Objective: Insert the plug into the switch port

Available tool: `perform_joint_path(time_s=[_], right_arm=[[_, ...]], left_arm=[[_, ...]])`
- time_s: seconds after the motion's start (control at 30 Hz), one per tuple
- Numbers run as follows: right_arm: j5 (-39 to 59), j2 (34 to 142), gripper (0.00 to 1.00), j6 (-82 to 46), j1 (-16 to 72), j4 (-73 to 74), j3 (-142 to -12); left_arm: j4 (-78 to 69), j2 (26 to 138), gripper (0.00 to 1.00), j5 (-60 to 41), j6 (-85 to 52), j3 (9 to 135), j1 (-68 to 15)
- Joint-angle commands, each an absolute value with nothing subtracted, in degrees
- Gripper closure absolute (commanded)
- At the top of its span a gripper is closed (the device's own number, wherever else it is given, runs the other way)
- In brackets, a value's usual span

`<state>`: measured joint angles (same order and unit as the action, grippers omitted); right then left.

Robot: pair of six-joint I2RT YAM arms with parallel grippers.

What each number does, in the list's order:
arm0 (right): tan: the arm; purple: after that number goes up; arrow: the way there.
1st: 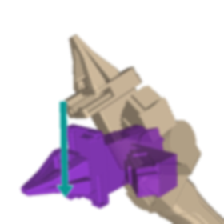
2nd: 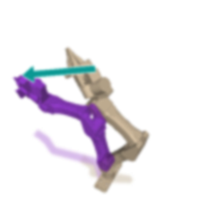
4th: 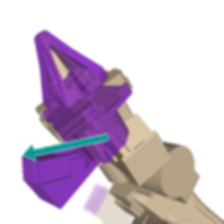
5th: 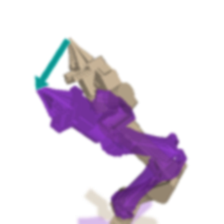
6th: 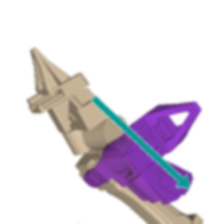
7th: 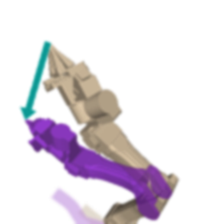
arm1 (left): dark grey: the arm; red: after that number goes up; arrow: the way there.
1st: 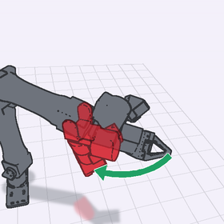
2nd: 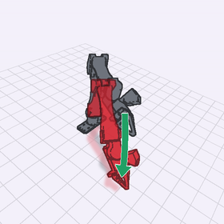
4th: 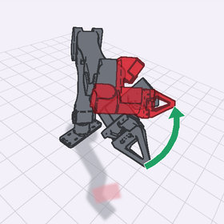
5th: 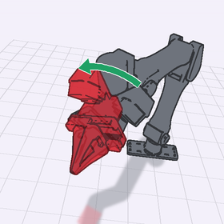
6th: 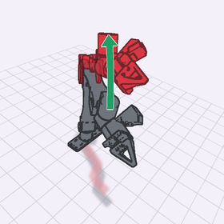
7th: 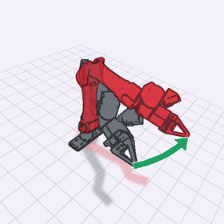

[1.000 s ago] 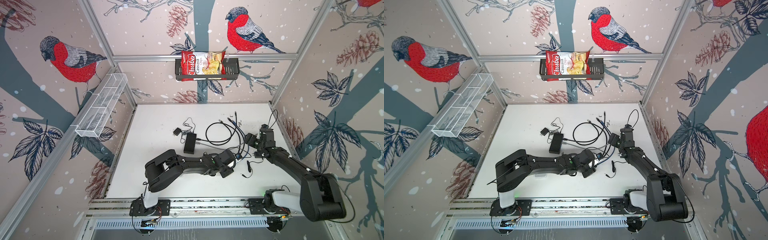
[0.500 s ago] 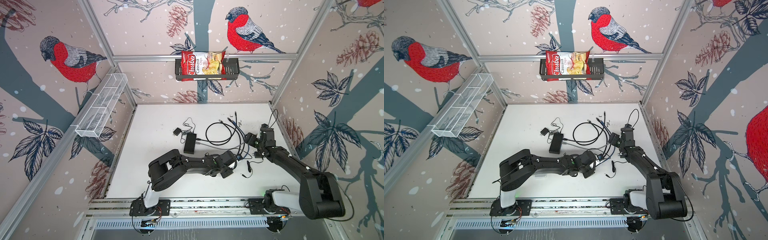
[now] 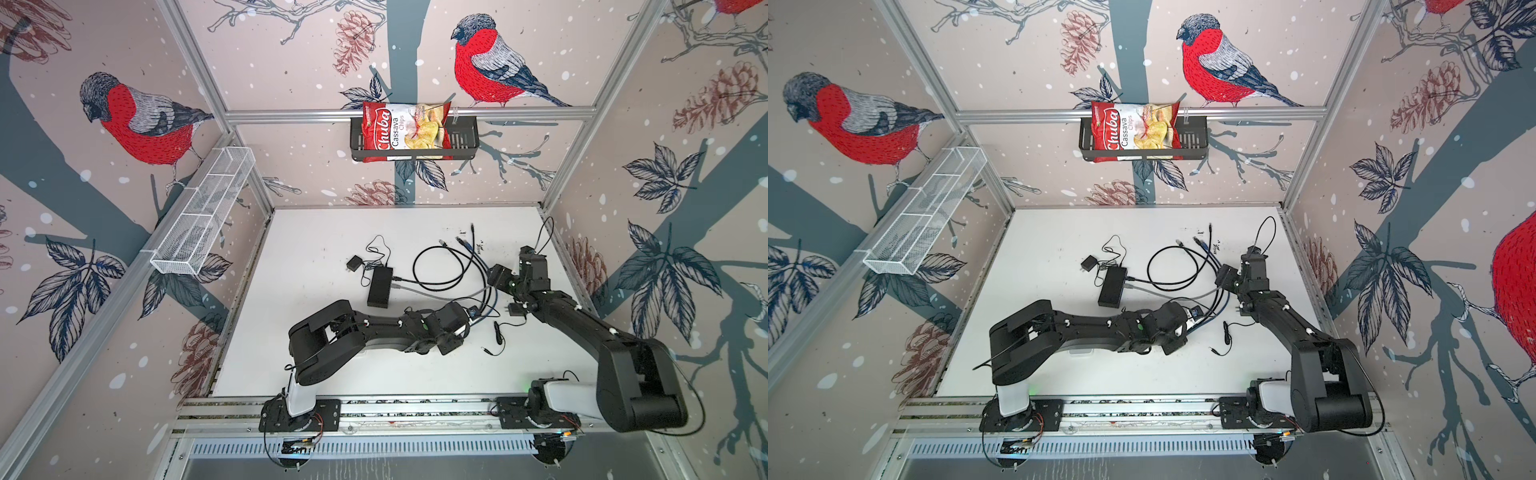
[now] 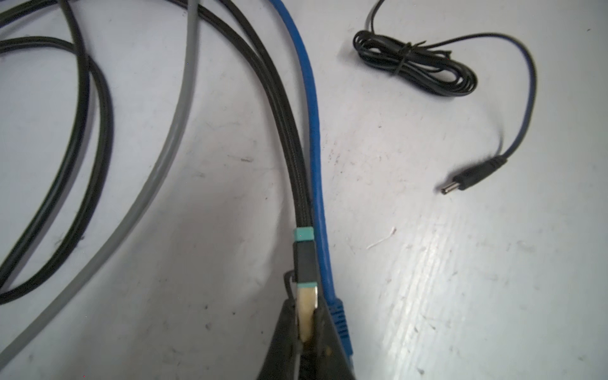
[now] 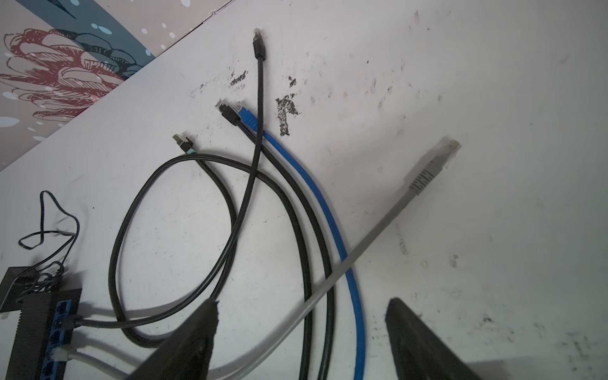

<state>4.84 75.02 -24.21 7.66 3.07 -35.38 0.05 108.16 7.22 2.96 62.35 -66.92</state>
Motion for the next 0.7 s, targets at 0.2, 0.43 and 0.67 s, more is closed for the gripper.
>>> perform_joint_path(time_s=[0.2, 0.43, 0.67], right_arm=[[6.4, 72.2, 0.2, -11.2, 12.8, 13.9, -33.4], [6.4, 69.0, 0.13, 9.6, 20.5, 20.4, -29.7], [16.6, 66.6, 0.14, 27.7, 20.5, 24.8, -24.8]], left_arm=[[-6.4, 102.8, 1.0, 21.1, 4.5, 55.6, -66.5], [-13.0, 95.6, 1.0, 19.1, 7.0, 47.4, -62.8], [-15.1, 89.2, 1.0, 10.0, 11.9, 42.2, -59.7]])
